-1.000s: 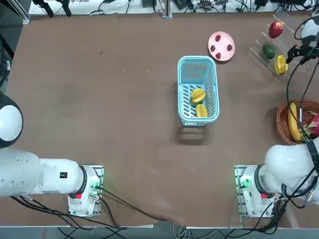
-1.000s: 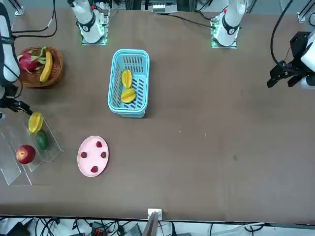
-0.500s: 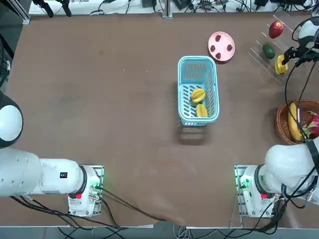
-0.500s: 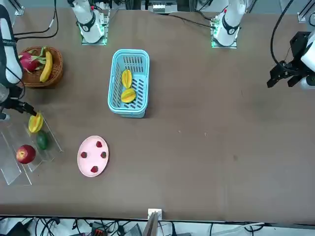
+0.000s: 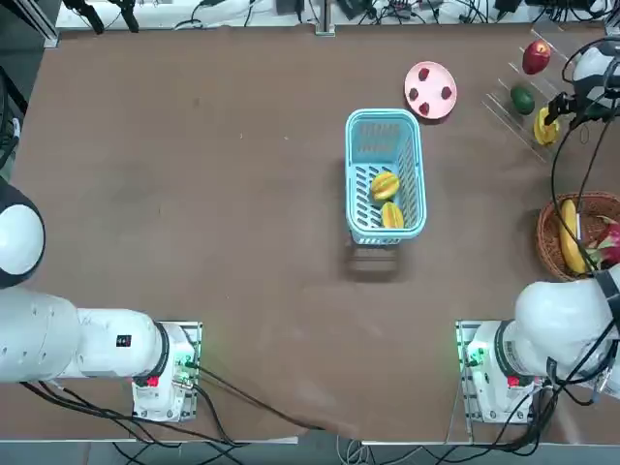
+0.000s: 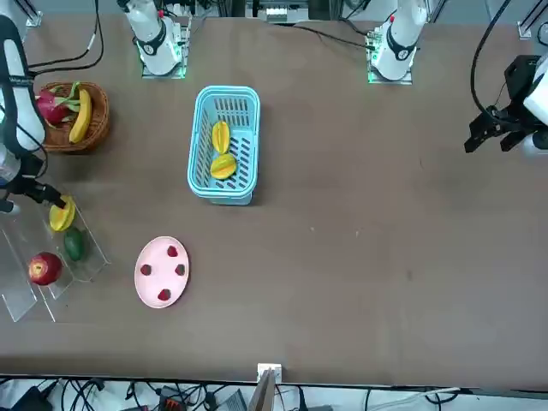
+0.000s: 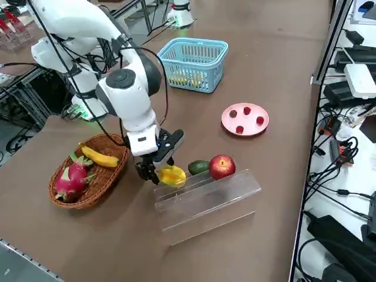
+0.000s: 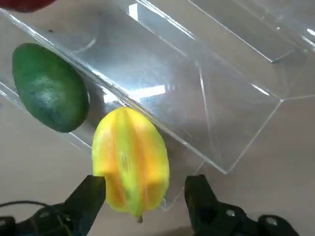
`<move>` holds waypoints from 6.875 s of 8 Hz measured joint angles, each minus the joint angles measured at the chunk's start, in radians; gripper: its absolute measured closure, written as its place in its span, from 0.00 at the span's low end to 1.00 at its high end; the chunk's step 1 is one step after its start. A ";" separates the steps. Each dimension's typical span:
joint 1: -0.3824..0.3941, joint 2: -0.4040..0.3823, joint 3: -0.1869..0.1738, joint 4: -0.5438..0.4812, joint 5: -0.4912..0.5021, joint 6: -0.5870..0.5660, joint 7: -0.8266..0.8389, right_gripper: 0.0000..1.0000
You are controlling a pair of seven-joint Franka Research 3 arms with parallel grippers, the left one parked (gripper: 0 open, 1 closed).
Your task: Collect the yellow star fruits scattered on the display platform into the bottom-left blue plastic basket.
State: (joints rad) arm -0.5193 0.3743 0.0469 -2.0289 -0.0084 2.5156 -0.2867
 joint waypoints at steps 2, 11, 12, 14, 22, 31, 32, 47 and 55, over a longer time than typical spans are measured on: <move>0.000 0.001 0.006 0.000 0.000 0.005 0.000 0.01; 0.001 -0.001 0.025 0.002 0.005 0.000 -0.001 0.81; 0.002 -0.002 0.026 0.012 0.005 -0.023 -0.002 0.81; 0.005 -0.016 0.033 0.098 0.005 -0.187 -0.003 0.81; 0.567 -0.397 0.063 0.188 0.068 -0.847 0.898 0.81; 1.028 -0.368 0.060 -0.068 0.131 -0.505 1.468 0.32; 1.028 -0.379 0.050 -0.059 0.131 -0.534 1.468 0.14; 0.664 -0.410 -0.195 0.433 -0.050 -1.092 0.358 0.00; 0.419 -0.289 0.094 0.607 -0.050 -1.182 0.350 0.00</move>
State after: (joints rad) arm -0.1005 0.0858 0.1410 -1.4219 -0.0586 1.3334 0.0629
